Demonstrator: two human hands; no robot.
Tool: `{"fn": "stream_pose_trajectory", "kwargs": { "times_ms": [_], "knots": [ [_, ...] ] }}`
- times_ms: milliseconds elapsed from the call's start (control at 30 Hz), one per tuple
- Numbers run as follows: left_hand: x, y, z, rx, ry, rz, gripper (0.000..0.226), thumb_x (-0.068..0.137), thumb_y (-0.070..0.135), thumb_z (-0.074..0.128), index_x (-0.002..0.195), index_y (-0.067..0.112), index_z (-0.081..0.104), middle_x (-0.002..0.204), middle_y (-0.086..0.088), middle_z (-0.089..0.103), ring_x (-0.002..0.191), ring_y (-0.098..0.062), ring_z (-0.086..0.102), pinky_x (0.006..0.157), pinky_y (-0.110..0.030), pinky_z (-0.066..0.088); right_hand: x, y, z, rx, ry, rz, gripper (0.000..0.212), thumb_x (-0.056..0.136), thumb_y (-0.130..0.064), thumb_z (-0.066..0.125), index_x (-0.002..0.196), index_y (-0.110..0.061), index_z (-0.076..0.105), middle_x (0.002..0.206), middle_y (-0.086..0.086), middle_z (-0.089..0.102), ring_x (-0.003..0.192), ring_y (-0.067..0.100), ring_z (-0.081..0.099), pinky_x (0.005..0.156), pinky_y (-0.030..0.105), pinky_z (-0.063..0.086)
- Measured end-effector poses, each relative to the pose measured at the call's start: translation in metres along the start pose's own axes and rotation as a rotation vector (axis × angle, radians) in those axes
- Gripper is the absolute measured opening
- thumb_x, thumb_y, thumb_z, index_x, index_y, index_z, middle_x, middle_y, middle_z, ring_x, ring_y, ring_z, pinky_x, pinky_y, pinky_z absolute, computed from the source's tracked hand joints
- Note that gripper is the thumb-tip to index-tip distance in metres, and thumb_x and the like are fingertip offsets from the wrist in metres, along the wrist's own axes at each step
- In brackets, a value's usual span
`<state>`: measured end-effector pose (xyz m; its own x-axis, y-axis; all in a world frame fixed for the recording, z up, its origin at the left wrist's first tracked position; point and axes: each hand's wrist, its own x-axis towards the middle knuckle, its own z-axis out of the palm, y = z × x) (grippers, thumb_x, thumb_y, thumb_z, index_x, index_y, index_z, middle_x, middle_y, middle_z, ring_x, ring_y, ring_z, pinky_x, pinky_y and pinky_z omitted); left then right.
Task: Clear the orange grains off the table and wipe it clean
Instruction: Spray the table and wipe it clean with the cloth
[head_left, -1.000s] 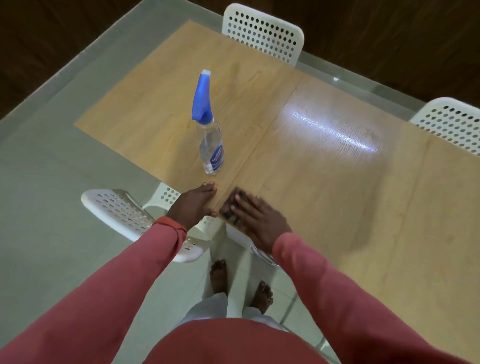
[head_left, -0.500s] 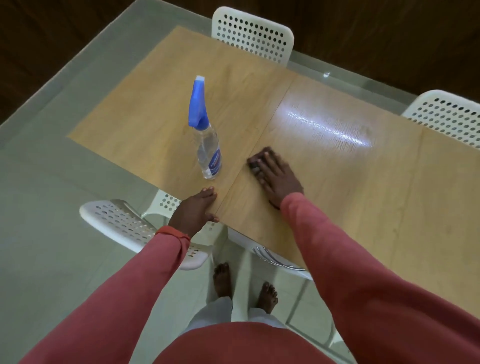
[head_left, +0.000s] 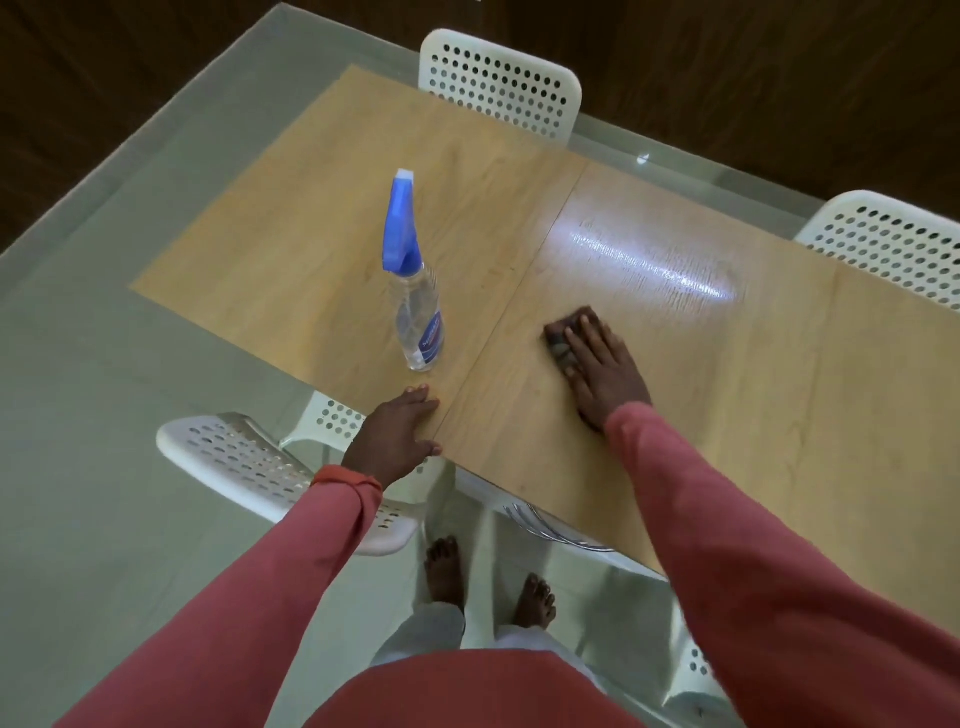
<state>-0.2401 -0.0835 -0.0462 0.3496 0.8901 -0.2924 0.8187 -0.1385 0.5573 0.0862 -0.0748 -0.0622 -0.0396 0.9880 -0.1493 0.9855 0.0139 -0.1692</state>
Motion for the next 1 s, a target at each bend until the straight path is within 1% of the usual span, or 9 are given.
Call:
{"fn": "stream_pose_trajectory", "kwargs": {
  "times_ms": [67, 200, 333, 400, 500, 633, 767, 900, 1000],
  "knots": [
    [0.001, 0.005, 0.004, -0.047, 0.000, -0.011, 0.072, 0.075, 0.024, 0.081, 0.140, 0.015, 0.050, 0.152, 0.002, 0.039, 0.144, -0.012, 0.028, 0.117, -0.028, 0.024, 0.021, -0.034, -0.004, 0.008, -0.031, 0.030, 0.059, 0.104, -0.046, 0.024, 0.160, -0.027, 0.015, 0.168, 0.001, 0.002, 0.155, 0.023, -0.003, 0.126, 0.040, 0.002],
    [0.009, 0.023, 0.012, -0.029, 0.002, 0.025, 0.066, 0.084, 0.019, 0.072, 0.144, 0.014, 0.044, 0.156, 0.001, 0.032, 0.146, -0.013, 0.023, 0.118, -0.030, 0.024, -0.020, -0.079, 0.022, -0.014, -0.039, -0.266, 0.058, 0.106, -0.047, 0.016, 0.158, -0.022, 0.023, 0.166, 0.005, 0.017, 0.154, 0.030, 0.012, 0.124, 0.050, 0.018],
    [0.018, 0.029, 0.017, -0.006, -0.002, 0.011, 0.064, 0.087, 0.019, 0.067, 0.146, 0.014, 0.041, 0.158, 0.002, 0.027, 0.147, -0.012, 0.020, 0.118, -0.029, 0.023, -0.092, -0.037, 0.033, 0.021, -0.025, -0.413, 0.054, 0.105, -0.038, 0.031, 0.157, -0.020, 0.032, 0.165, 0.006, 0.022, 0.154, 0.030, 0.015, 0.124, 0.046, 0.016],
    [0.021, 0.027, 0.018, 0.000, -0.014, -0.001, 0.064, 0.087, 0.019, 0.067, 0.146, 0.014, 0.041, 0.158, 0.004, 0.026, 0.146, -0.010, 0.020, 0.118, -0.027, 0.022, -0.096, 0.004, 0.026, 0.044, 0.012, -0.348, 0.055, 0.104, -0.037, 0.034, 0.155, -0.017, 0.035, 0.164, 0.009, 0.024, 0.153, 0.031, 0.018, 0.122, 0.050, 0.023],
    [0.024, 0.028, 0.018, 0.025, -0.015, -0.008, 0.064, 0.087, 0.020, 0.068, 0.145, 0.014, 0.042, 0.158, 0.004, 0.026, 0.146, -0.011, 0.020, 0.117, -0.028, 0.023, -0.053, 0.047, 0.011, 0.060, -0.005, -0.095, 0.059, 0.102, -0.042, 0.030, 0.155, -0.016, 0.030, 0.164, 0.011, 0.023, 0.152, 0.033, 0.019, 0.118, 0.055, 0.028],
    [0.028, 0.033, 0.019, 0.089, -0.026, -0.042, 0.065, 0.087, 0.020, 0.069, 0.146, 0.014, 0.042, 0.159, 0.005, 0.024, 0.147, -0.012, 0.020, 0.116, -0.030, 0.026, 0.039, 0.036, -0.011, 0.023, -0.041, 0.035, 0.066, 0.099, -0.053, 0.015, 0.159, -0.026, 0.017, 0.168, 0.001, 0.004, 0.155, 0.023, -0.001, 0.125, 0.042, 0.007],
    [0.030, 0.038, 0.019, 0.124, -0.041, -0.081, 0.067, 0.086, 0.021, 0.070, 0.146, 0.014, 0.041, 0.159, 0.006, 0.023, 0.146, -0.012, 0.021, 0.116, -0.030, 0.025, 0.058, -0.014, 0.001, 0.006, -0.054, -0.135, 0.063, 0.102, -0.050, 0.017, 0.159, -0.025, 0.020, 0.168, 0.003, 0.009, 0.155, 0.027, 0.003, 0.125, 0.045, 0.010],
    [0.028, 0.041, 0.017, 0.119, -0.041, -0.110, 0.068, 0.084, 0.022, 0.071, 0.146, 0.017, 0.042, 0.158, 0.008, 0.024, 0.146, -0.010, 0.022, 0.116, -0.028, 0.023, -0.025, -0.032, 0.027, 0.015, -0.061, -0.412, 0.060, 0.103, -0.045, 0.021, 0.159, -0.024, 0.021, 0.167, 0.003, 0.014, 0.155, 0.028, 0.006, 0.125, 0.045, 0.011],
    [0.024, 0.042, 0.019, 0.086, -0.020, -0.132, 0.068, 0.084, 0.020, 0.072, 0.146, 0.018, 0.042, 0.158, 0.009, 0.025, 0.146, -0.008, 0.021, 0.116, -0.025, 0.022, -0.068, -0.011, 0.030, 0.069, -0.042, -0.421, 0.058, 0.104, -0.044, 0.028, 0.159, -0.024, 0.025, 0.167, 0.002, 0.016, 0.155, 0.026, 0.008, 0.124, 0.045, 0.012]
  ]
}}
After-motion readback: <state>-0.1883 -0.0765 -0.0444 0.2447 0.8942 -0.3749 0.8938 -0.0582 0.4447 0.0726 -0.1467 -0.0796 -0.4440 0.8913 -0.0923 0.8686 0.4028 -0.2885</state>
